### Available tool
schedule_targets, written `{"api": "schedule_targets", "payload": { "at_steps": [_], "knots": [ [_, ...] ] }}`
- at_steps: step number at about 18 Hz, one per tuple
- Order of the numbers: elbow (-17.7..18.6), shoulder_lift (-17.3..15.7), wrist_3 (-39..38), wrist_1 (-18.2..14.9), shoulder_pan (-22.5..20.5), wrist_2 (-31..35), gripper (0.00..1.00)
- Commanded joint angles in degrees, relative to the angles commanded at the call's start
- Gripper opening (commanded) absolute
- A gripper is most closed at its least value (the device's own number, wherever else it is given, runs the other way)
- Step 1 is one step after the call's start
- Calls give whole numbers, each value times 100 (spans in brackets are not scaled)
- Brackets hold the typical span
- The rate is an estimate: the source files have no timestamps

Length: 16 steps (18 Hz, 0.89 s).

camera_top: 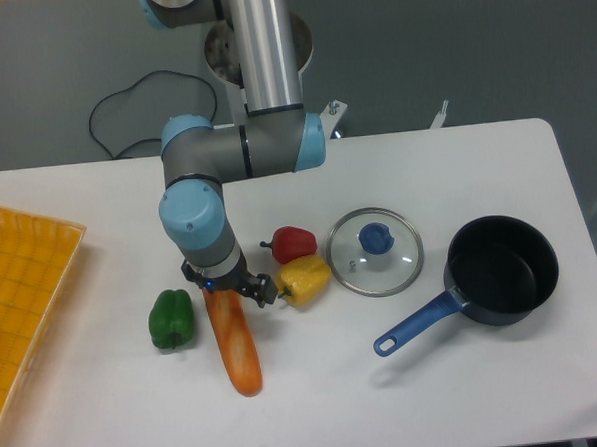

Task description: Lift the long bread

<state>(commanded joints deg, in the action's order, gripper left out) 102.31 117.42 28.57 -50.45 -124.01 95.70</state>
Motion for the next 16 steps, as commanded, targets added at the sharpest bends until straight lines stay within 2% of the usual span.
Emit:
{"api": "schedule_targets", "payload": {
  "at_steps": [6, 7, 10, 14, 16],
  "knots": [
    [-35, 44, -9, 9, 44, 45, 100],
    [-35, 44, -9, 9, 44, 45, 97],
    [-44, 53, 0, 9, 53, 45, 78],
    [-44, 44, 17, 0, 53, 45, 38],
    [-53, 44, 17, 0, 53, 45, 25]
  ]
}}
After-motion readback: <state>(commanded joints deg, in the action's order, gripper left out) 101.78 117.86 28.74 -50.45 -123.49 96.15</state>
